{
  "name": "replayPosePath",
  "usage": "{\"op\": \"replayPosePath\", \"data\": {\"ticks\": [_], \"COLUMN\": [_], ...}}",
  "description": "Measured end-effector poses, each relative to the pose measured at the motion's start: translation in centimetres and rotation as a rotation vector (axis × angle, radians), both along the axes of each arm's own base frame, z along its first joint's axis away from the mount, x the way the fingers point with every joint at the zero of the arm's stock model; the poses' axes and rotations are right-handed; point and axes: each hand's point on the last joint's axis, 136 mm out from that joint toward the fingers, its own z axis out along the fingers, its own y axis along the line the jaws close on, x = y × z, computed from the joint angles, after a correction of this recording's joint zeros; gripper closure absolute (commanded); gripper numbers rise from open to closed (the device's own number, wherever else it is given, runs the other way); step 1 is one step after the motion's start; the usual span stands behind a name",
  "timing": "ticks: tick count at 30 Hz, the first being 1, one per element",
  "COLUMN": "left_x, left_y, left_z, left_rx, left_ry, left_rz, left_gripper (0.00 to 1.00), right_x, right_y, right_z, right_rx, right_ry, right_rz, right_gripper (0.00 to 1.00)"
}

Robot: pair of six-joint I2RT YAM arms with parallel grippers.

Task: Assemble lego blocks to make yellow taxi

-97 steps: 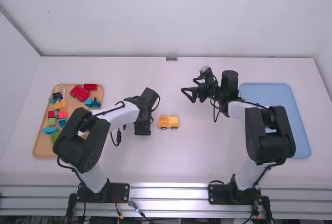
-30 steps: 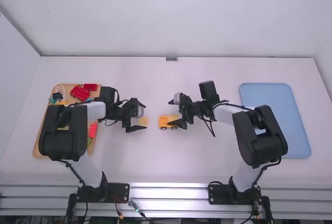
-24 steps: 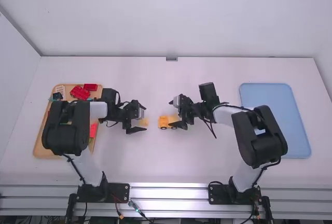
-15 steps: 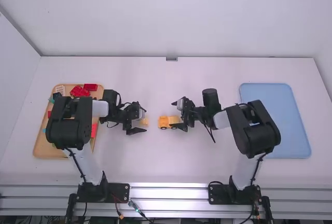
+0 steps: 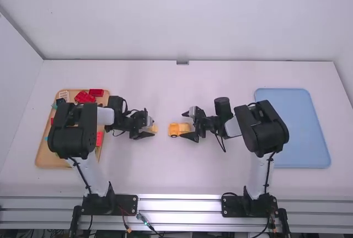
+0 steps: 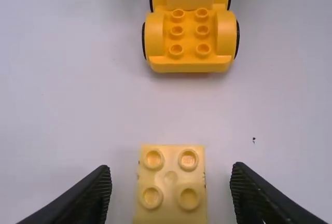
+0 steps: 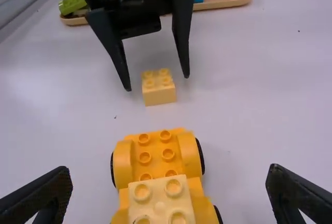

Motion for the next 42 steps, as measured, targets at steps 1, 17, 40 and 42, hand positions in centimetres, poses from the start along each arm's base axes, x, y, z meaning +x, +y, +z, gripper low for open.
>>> {"op": "replayPosePath", "data": {"ticks": [1,17,40,42], "left_x": [0.0,-0.1,0.2,0.4], "left_y": [0.0,0.3,-0.8,-1.4], "left_z": [-0.1,-1.0,2.8,3.5], "left_rx": [0.001,0.027,-0.001,-0.004], "left_ry": [0.002,0.017,-0.026,-0.04], "left_rz": [0.001,0.006,0.014,0.009], "left_gripper": [0.41,0.7,0.78,0.79], "right_x": [0.0,-0.3,-0.1,-0.2], "right_y": [0.0,0.3,0.9,0.9], "right_z": [0.0,0.1,-2.4,-2.7], "right_rx": [0.001,0.005,-0.123,-0.128], "right_ry": [0.001,0.001,-0.025,-0.031], "right_rz": [0.002,0.013,-0.036,-0.031], "right_gripper": [0.01,0.01,0.05,0.08]}}
